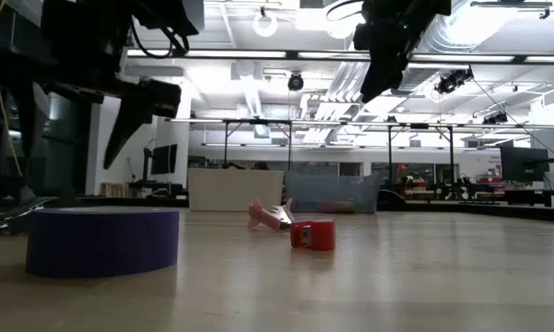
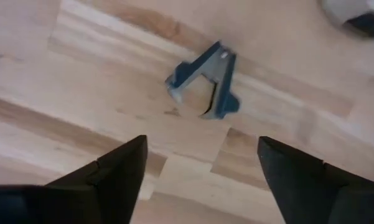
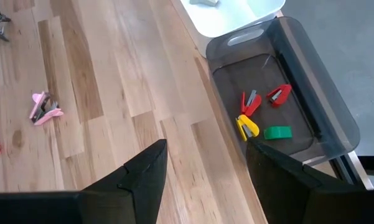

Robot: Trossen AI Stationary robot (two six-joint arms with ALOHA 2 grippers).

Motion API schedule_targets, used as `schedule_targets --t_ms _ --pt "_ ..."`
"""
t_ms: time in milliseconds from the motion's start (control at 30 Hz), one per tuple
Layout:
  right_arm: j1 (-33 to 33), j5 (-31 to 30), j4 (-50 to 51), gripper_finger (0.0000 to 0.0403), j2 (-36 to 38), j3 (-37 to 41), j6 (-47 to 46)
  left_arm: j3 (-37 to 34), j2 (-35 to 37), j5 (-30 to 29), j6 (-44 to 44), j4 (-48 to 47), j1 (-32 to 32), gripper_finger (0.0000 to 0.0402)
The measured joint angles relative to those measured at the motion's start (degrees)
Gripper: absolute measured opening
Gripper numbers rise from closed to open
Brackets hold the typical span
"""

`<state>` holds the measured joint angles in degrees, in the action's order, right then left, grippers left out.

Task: Pick and place Stapler, Stapler remover, tape
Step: Put the black staple remover into the white bin

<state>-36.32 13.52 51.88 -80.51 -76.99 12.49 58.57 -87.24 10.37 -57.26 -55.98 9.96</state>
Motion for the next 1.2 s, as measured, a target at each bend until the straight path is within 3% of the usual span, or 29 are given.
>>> schedule_targets --t_ms 267,600,1200 --pt "0.0 0.2 0.1 0.0209 0.0 0.0 0.0 0.0 -0.7 -3.5 -9.3 2.6 3.1 0.0359" --pt "0.0 0.2 0.7 0.0209 0.0 0.0 -0.5 -0.2 -5.2 -8.4 -14.7 7.4 8.2 0.0362" --pt "2.7 -1.1 0.5 0.0209 0.0 0.0 0.0 -0.2 -8.6 -6.2 -12.3 6.6 8.5 0.0362"
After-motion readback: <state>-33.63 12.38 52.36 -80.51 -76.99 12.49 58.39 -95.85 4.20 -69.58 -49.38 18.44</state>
